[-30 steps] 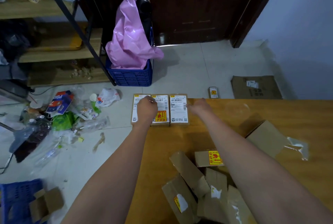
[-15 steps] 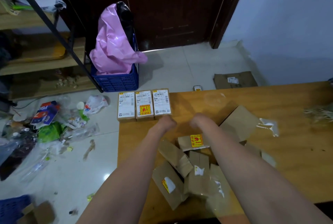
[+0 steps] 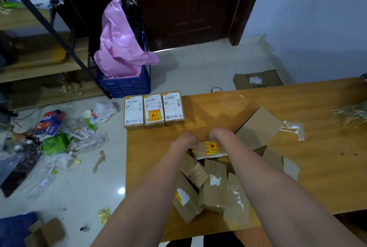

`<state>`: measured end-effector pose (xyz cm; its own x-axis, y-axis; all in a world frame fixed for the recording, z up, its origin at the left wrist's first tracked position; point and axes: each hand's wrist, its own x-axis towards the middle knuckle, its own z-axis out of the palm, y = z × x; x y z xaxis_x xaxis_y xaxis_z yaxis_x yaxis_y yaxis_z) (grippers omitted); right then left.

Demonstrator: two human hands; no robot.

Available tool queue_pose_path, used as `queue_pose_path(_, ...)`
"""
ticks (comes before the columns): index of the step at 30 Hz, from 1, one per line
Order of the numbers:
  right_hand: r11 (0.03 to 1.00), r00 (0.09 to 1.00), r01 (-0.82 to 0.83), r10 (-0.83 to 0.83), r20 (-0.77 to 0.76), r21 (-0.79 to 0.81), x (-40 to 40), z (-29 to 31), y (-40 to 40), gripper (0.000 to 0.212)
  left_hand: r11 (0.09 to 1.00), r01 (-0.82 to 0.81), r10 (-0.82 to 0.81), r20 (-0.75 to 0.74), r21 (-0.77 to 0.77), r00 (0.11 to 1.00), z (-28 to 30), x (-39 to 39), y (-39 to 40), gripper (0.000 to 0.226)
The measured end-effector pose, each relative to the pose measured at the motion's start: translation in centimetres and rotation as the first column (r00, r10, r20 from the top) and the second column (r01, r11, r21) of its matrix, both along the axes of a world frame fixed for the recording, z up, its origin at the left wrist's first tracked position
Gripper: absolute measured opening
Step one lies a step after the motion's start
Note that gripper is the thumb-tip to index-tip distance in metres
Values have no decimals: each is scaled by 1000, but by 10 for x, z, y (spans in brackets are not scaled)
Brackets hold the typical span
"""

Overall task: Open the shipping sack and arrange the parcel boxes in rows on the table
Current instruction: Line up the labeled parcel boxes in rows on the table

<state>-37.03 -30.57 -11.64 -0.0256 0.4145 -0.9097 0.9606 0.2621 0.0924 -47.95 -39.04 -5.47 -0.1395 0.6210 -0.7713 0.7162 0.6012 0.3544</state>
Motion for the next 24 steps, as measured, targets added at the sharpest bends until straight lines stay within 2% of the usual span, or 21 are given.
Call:
queue_pose_path(1,1000,999,22,-22,-25,5,4,-21,11,29,999,-28,28,15,16,999,3,0,1,27)
queue_pose_path(2,999,998,33,-32,-51,20,5,-27,17,43,997,-60,59,27,43,998,5,-2,3,26)
queue_pose_path(4,996,995,85,-84,-54,14,0,11,11,80,984,-160,155,67,80,986,10,-7,6,31)
queue_pose_path(5,995,993,99,-99,-67,2,-5,49,3,85,973,-215,205,106,89,973,14,-9,8,35)
queue_pose_path(8,994,994,78,-72,-87,72,-13,115,-4,83,946,-307,278,219,109,935,28,-21,9,48)
queue_pose_path(11,990,992,57,-41,-123,127,-21,139,-2,84,931,-336,287,280,144,916,36,-38,5,50)
queue_pose_path(14,990,989,23,-2,-147,140,-39,150,-3,91,887,-424,343,354,183,870,41,-59,-6,60)
queue_pose_path(17,975,978,-1,47,-201,222,-62,154,-10,77,851,-490,383,415,190,825,48,-83,-24,73)
queue_pose_path(20,972,950,18,57,-306,236,-84,161,-24,65,815,-546,441,401,196,803,50,-112,-47,81)
queue_pose_path(22,974,915,49,45,-401,221,-97,160,-36,68,759,-623,512,420,188,750,47,-131,-65,82)
queue_pose_path(24,976,867,163,-73,-493,142,-111,152,-43,81,688,-705,573,469,170,672,45,-147,-84,77)
